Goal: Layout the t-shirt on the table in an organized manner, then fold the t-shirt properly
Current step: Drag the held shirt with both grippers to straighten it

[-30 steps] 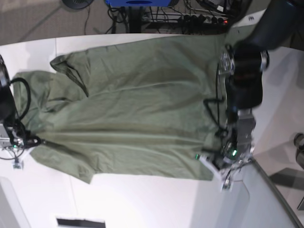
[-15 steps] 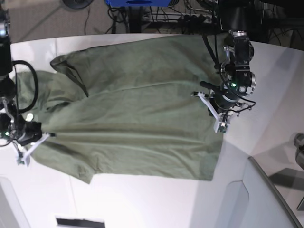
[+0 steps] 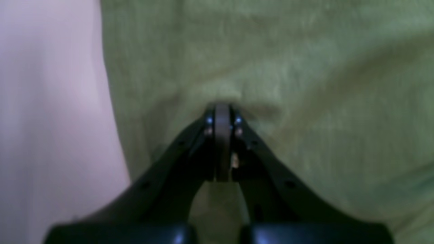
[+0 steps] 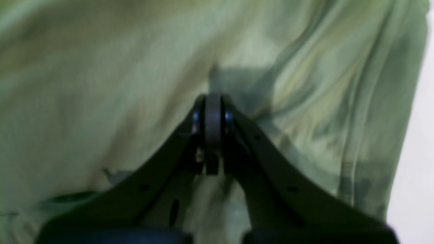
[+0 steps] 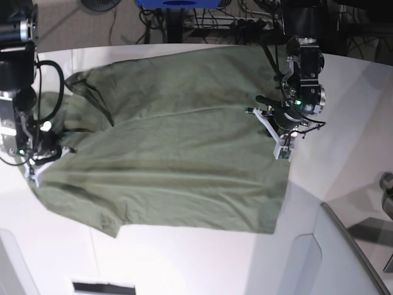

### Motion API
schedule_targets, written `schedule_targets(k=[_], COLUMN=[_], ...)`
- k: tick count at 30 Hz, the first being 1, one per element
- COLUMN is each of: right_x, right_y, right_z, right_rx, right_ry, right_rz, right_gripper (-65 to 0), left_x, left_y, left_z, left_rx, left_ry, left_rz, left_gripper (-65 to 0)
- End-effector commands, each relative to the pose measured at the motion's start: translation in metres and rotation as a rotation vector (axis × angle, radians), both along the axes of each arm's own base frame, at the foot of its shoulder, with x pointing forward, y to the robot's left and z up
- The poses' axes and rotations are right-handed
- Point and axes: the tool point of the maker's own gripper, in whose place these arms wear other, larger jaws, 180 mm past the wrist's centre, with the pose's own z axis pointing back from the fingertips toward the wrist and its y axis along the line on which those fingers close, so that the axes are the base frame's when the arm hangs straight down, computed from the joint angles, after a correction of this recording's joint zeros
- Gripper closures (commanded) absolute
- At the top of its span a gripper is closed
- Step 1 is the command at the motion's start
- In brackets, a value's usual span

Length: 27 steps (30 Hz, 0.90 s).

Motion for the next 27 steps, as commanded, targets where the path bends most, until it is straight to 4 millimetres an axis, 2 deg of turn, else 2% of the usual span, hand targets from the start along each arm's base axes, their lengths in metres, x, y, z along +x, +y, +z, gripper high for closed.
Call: schedule_targets(k=[1,3,4,7,19,23,27], right_x=[0.005,0.003,0.004,0.012,0.067,0.086,0.101], right_y=[-0.012,-0.014,-0.009,-0.007,-0.018,-0.005,0.009], right_z=[0.002,-0.005,-0.008,-0.01,0.018,0.027,0.024], right_rx=[-0.023,-0.021,-0.013,-0.01,-0.037,-0.096,-0.133], right_ry=[-0.006,0.007,0.004,-0.018,-0.17,-0.212,-0.225], right_rz=[-0.018,-0.032,-0.033,-0.04,-0.074,0.032,0.098], right_gripper=[-0.6,-0.6,-0.8,-0.8,-1.5,-1.5,-1.7], left_x=[0.004,0.006,0.007,0.02,0.095,0.115,0.128], left_y=[0.002,0.003,0.003,0.005,0.003,0.007,0.016], left_z=[-0.001,-0.006,-0.008,-0.006,0.01,0.018,0.024], left_rx=[0.008,0.003,0.005,0.004,-0.054,-0.07,-0.049], left_ry=[0.019,0.033,0.04,0.035,-0.058,-0.1,-0.141], left_rz=[0.003,0.007,0.007,0.01,0.029,0.041,0.093], left_gripper=[0.0,0.0,0.0,0.0,0.0,0.0,0.0])
